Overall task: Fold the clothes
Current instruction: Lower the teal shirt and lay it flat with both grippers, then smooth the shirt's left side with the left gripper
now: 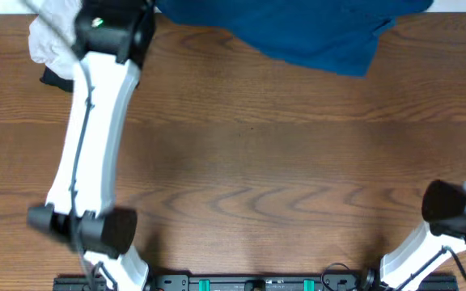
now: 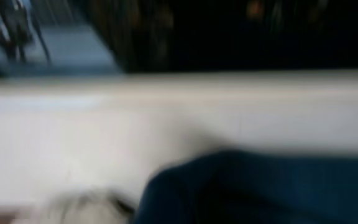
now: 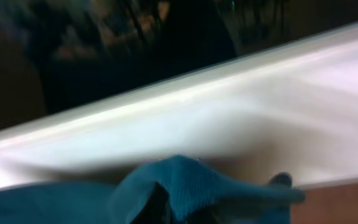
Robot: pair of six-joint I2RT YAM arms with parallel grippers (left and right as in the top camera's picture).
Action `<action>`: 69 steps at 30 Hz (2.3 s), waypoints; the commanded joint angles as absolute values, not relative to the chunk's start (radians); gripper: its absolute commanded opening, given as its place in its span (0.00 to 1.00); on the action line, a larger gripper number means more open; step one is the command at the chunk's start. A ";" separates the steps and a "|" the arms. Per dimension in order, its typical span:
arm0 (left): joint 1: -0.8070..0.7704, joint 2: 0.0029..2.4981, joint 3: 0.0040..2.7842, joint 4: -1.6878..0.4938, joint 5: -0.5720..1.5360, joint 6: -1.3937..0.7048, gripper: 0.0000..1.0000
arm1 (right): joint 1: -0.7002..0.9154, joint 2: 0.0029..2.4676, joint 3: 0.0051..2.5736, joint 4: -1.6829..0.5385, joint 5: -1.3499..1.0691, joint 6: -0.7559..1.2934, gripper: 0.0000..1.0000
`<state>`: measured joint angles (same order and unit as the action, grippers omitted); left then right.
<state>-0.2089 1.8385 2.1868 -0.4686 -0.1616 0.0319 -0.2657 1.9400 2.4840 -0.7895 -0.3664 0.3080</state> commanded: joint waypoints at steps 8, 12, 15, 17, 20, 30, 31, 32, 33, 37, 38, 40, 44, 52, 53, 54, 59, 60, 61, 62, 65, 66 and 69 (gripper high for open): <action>-0.227 1.704 2.189 -1.258 -0.154 -0.264 0.06 | -0.274 1.766 2.499 -1.508 -0.236 0.178 0.01; -0.227 1.727 2.120 -1.452 -0.026 -0.295 0.06 | -0.270 1.772 2.437 -1.699 -0.233 0.149 0.01; -0.227 1.737 2.017 -1.499 0.019 -0.300 0.06 | -0.261 1.758 2.323 -1.698 -0.205 0.152 0.01; -0.227 1.737 1.948 -1.487 0.019 -0.309 0.06 | -0.262 1.758 2.265 -1.697 -0.205 0.152 0.01; -0.226 1.738 1.860 -1.464 0.019 -0.313 0.06 | -0.262 1.758 2.191 -1.683 -0.176 0.152 0.01; -0.226 1.737 1.660 -1.505 0.019 -0.340 0.06 | -0.260 1.744 2.019 -1.699 -0.142 0.163 0.02; -0.226 1.737 1.641 -1.515 0.019 -0.343 0.06 | -0.260 1.735 1.990 -1.699 -0.142 0.163 0.04; -0.226 1.737 1.628 -1.523 0.019 -0.343 0.06 | -0.260 1.726 1.959 -1.699 -0.142 0.163 0.05; -0.226 1.737 1.611 -1.532 0.019 -0.343 0.06 | -0.260 1.711 1.917 -1.699 -0.143 0.163 0.05; -0.226 1.737 1.562 -1.560 0.020 -0.365 0.06 | -0.251 1.644 1.741 -1.696 -0.147 0.163 0.04; -0.226 1.737 1.550 -1.566 0.020 -0.365 0.06 | -0.242 1.624 1.695 -1.689 -0.152 0.163 0.04; -0.226 1.737 1.532 -1.568 0.020 -0.365 0.06 | -0.221 1.586 1.616 -1.669 -0.166 0.163 0.04; -0.226 1.737 1.507 -1.605 0.020 -0.365 0.06 | -0.175 1.521 1.483 -1.664 -0.168 0.163 0.06; -0.244 1.732 1.427 -1.605 0.091 -0.364 0.06 | -0.144 1.436 1.277 -1.637 -0.160 0.198 0.07; -0.253 1.731 1.405 -1.592 0.105 -0.364 0.06 | -0.144 1.431 1.262 -1.630 -0.161 0.203 0.06; -0.266 1.731 1.378 -1.577 0.117 -0.365 0.06 | -0.144 1.425 1.242 -1.623 -0.160 0.211 0.06; -0.341 1.731 1.262 -1.517 0.146 -0.422 0.06 | -0.145 1.415 1.213 -1.607 -0.149 0.224 0.05; -0.362 1.731 1.244 -1.514 0.147 -0.440 0.06 | -0.145 1.415 1.213 -1.608 -0.135 0.233 0.05; -0.382 1.731 1.230 -1.512 0.147 -0.455 0.06 | -0.146 1.413 1.213 -1.611 -0.111 0.249 0.05; -0.405 1.731 1.219 -1.513 0.147 -0.470 0.06 | -0.146 1.412 1.213 -1.615 -0.095 0.268 0.05; -0.482 1.731 1.192 -1.514 0.147 -0.505 0.06 | -0.146 1.399 1.214 -1.617 -0.088 0.277 0.05; -0.507 1.731 1.187 -1.515 0.147 -0.517 0.06 | -0.149 1.395 1.215 -1.616 -0.078 0.292 0.04; -0.577 1.728 1.185 -1.525 0.146 -0.545 0.06 | -0.171 1.374 1.223 -1.616 -0.040 0.328 0.01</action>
<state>-0.5331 1.7428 1.1912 -1.5112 0.1356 -0.4900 -0.1543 1.4082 1.2160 -1.6146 -0.0937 0.2722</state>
